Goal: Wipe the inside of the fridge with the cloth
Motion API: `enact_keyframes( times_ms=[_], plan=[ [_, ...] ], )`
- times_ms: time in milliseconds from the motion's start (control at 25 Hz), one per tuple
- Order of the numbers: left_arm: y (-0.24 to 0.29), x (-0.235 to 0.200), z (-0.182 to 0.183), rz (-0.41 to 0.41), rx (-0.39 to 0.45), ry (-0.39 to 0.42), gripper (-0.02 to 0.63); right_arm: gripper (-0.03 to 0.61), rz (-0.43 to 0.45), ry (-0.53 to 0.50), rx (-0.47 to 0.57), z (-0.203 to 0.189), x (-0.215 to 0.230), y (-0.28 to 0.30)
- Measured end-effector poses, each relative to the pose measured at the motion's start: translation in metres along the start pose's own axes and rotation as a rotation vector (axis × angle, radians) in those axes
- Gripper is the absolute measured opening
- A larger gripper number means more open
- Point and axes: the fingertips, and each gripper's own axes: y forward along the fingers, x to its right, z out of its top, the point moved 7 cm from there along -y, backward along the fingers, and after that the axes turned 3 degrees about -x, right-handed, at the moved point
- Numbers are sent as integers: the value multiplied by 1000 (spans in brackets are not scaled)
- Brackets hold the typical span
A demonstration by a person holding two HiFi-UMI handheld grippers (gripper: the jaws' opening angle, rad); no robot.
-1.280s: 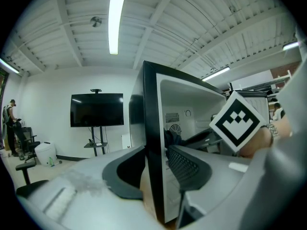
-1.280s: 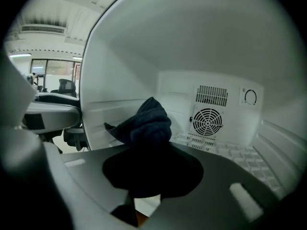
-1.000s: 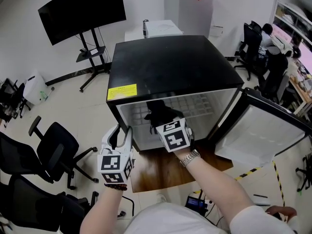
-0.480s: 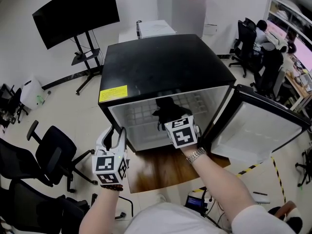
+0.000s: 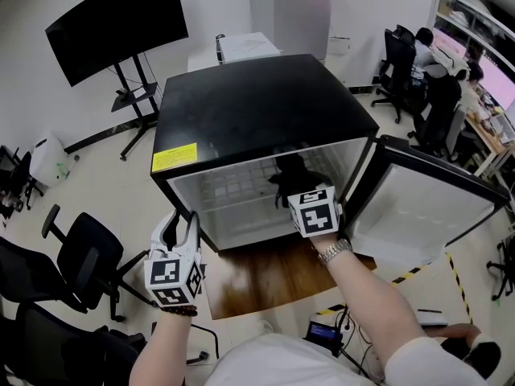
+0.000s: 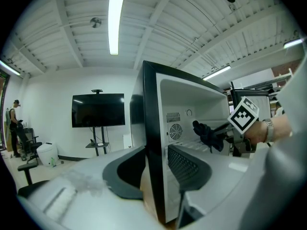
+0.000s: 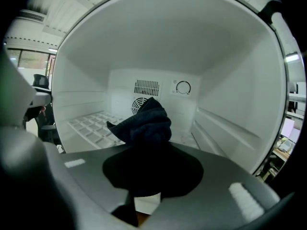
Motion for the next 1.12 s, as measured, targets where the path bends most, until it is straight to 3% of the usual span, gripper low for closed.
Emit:
enact_keyframes(
  times_ms=[800, 1120],
  plan=[
    [-12, 2, -2, -14, 3, 1, 133, 94, -146, 66, -26, -13, 45, -6],
    [-21, 22, -7, -68, 10, -9, 127, 94, -111, 79, 62, -7, 42, -21]
  ],
)
